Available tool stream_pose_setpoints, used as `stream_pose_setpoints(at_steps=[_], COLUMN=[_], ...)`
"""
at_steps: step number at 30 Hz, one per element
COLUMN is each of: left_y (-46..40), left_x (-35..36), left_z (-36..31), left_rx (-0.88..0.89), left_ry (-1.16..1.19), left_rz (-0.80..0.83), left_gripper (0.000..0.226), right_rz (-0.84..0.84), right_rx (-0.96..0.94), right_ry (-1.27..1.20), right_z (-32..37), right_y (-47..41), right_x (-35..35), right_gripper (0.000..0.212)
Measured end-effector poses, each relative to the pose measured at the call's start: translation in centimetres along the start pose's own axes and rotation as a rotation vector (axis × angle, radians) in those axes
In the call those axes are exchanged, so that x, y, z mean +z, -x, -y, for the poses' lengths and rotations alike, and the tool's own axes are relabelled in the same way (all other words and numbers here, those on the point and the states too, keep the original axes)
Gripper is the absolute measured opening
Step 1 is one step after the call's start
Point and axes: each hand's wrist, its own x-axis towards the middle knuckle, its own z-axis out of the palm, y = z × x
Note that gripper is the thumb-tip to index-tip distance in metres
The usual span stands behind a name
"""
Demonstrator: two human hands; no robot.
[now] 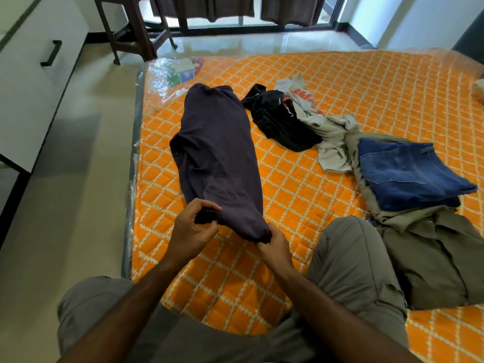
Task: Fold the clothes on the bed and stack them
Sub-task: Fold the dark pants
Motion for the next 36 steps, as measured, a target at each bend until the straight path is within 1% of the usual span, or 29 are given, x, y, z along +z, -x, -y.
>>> stream_pose_setpoints(at_steps=[2, 5, 6, 8, 9, 10, 11, 12, 13, 14, 15, 17, 18, 20, 22, 23, 25, 27, 28, 29, 31, 32, 33, 34, 35, 36], left_y=[0.5, 1.9, 2.4, 3.0, 3.0, 2.8, 2.5, 2.0, 1.5, 0.9, 0.4, -0.4, -0.7, -1.2, -1.1, -0.9, -0.6, -0.1, 0.2, 0.8, 2.4, 3.4, 4.6, 5.7, 6.4, 6.7], left_x=[-0.5, -1.0, -1.1, -1.1, -1.1, -1.0, -0.9, -0.8, -0.6, -0.4, -0.3, -0.4, -0.5, -1.0, -1.4, -1.4, -1.5, -2.0, -2.3, -2.7, -3.4, -3.7, -3.8, -3.8, -3.8, -3.7], left_z=[0.7, 2.3, 2.7, 3.0, 2.9, 2.7, 2.3, 1.9, 1.5, 1.0, 0.6, 0.1, 0.0, 0.0, 0.4, 0.7, 1.0, 1.5, 1.8, 2.6, 4.7, 5.8, 6.7, 7.5, 7.8, 7.8], left_rx=[-0.040, -0.162, -0.202, -0.252, -0.253, -0.238, -0.211, -0.182, -0.155, -0.130, -0.100, -0.041, -0.022, -0.009, -0.032, -0.048, -0.084, -0.123, -0.147, -0.186, -0.282, -0.341, -0.402, -0.457, -0.497, -0.526], left_ry=[0.014, 0.057, 0.072, 0.096, 0.101, 0.096, 0.085, 0.071, 0.061, 0.057, 0.049, 0.014, 0.000, -0.010, 0.010, 0.036, 0.101, 0.144, 0.141, 0.119, 0.028, -0.036, -0.109, -0.173, -0.195, -0.190], left_rz=[0.021, 0.058, 0.058, 0.035, 0.018, -0.001, -0.017, -0.029, -0.033, -0.030, -0.028, -0.031, -0.036, -0.052, -0.051, -0.045, -0.026, 0.024, 0.073, 0.143, 0.345, 0.471, 0.577, 0.626, 0.605, 0.536], left_gripper=[0.021, 0.020, 0.021, 0.026, 0.027, 0.026, 0.026, 0.026, 0.026, 0.025, 0.024, 0.021, 0.020, 0.019, 0.020, 0.019, 0.018, 0.018, 0.020, 0.022, 0.026, 0.028, 0.029, 0.027, 0.023, 0.018], right_rz=[-0.062, -0.092, -0.064, 0.061, 0.133, 0.169, 0.163, 0.116, 0.051, -0.019, -0.085, -0.162, -0.178, -0.227, -0.295, -0.311, -0.256, -0.145, -0.086, -0.032, 0.085, 0.140, 0.187, 0.223, 0.250, 0.264], right_rx=[0.030, -0.032, -0.071, -0.104, -0.079, -0.044, 0.001, 0.027, 0.050, 0.066, 0.063, -0.004, -0.039, -0.088, -0.159, -0.205, -0.279, -0.271, -0.221, -0.119, 0.108, 0.184, 0.221, 0.226, 0.203, 0.169], right_ry=[-0.014, -0.114, -0.127, -0.121, -0.081, -0.008, 0.075, 0.146, 0.172, 0.162, 0.119, -0.026, -0.082, -0.085, -0.025, -0.025, -0.113, -0.195, -0.231, -0.232, -0.185, -0.148, -0.087, -0.031, 0.031, 0.088], right_z=[0.2, -0.1, -0.3, -0.4, -0.6, -0.9, -0.9, -0.9, -0.4, 0.3, 1.0, 2.3, 2.6, 3.1, 3.3, 3.4, 3.5, 3.4, 3.1, 2.7, 1.3, 0.4, -0.2, -0.8, -1.1, -1.4], right_y=[0.1, -0.3, -0.4, -0.2, -0.1, 0.1, 0.3, 0.3, 0.6, 0.7, 0.9, 1.1, 1.0, 0.6, 0.0, -0.3, -0.7, -0.9, -1.0, -1.1, -1.3, -1.5, -1.5, -1.6, -1.5, -1.6], right_x=[-0.7, -2.2, -2.5, -2.6, -2.3, -1.7, -1.0, -0.1, 0.9, 1.7, 2.4, 3.0, 2.9, 1.9, 0.4, -0.3, -2.0, -3.1, -3.5, -3.6, -3.5, -3.2, -3.0, -2.6, -2.3, -1.9], right_gripper=[0.022, 0.034, 0.031, 0.016, 0.022, 0.041, 0.059, 0.072, 0.076, 0.069, 0.057, 0.029, 0.022, 0.026, 0.018, 0.021, 0.034, 0.037, 0.037, 0.036, 0.031, 0.025, 0.016, 0.008, 0.012, 0.024])
